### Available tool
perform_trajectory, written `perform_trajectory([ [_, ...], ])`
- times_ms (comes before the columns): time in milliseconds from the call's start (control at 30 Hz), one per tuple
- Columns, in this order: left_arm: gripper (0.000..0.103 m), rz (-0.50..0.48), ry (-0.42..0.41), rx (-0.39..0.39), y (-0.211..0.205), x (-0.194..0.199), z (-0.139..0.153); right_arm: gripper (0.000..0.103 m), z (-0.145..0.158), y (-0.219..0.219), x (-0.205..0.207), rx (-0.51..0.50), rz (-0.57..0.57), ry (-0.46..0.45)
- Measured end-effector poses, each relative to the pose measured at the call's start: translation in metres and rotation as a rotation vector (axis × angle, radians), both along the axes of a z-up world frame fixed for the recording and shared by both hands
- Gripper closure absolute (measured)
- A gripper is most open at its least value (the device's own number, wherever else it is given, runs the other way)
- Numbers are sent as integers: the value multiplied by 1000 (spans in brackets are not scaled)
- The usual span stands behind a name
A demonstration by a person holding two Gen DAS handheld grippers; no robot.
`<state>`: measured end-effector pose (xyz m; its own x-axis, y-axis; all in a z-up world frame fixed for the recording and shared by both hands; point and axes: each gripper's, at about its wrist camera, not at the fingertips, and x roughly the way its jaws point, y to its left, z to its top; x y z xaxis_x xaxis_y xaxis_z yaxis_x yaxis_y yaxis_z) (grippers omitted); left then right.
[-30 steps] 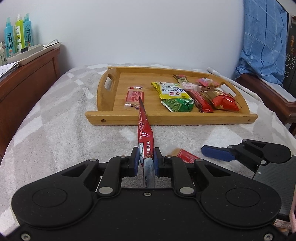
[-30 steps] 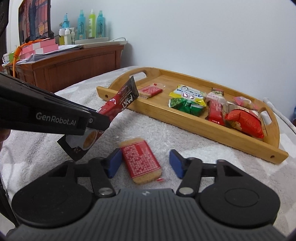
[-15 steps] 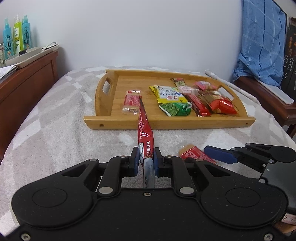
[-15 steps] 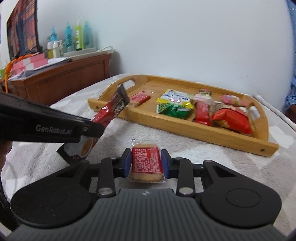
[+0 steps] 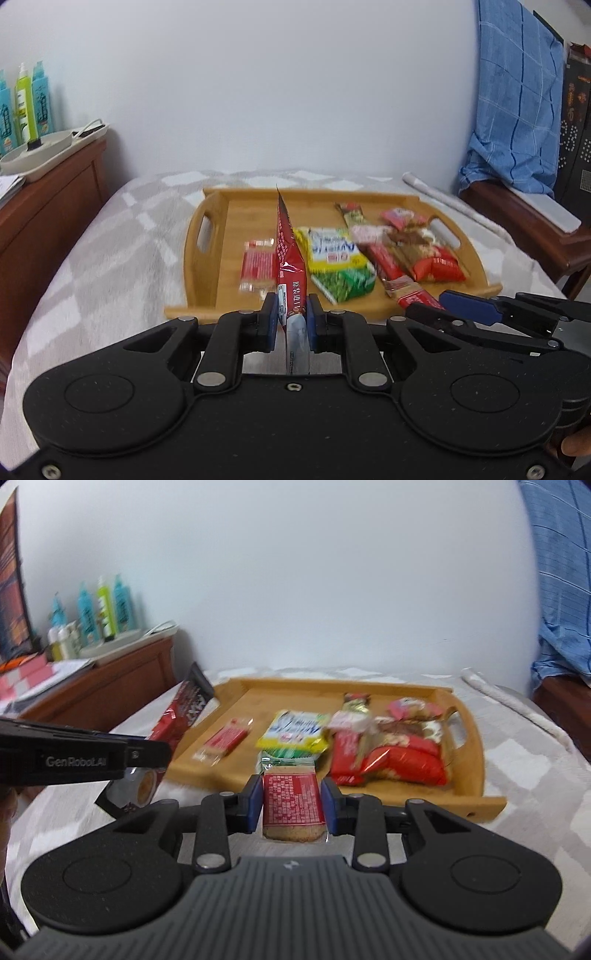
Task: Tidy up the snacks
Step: 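Carry the coffee stick with the left tool while the right tool carries the biscuit pack to the tray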
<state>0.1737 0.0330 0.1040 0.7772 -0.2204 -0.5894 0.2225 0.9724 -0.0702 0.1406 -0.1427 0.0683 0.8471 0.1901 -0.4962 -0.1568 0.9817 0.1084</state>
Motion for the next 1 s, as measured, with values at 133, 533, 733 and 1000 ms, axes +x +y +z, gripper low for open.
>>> perform_trajectory([
  [133,88,-4,-7,-17,0,20,11,65,9,-10,16,25,-37,-12],
  [533,88,-1,7,-38,-4,85,23,65,31,-22,73,91,-92,-30],
  [733,88,1,75,-107,-3,123,17,64,31,-25,109,122,-102,17],
  [1000,88,14,163,-184,3,174,-5,65,20,-26,164,153,-119,93],
])
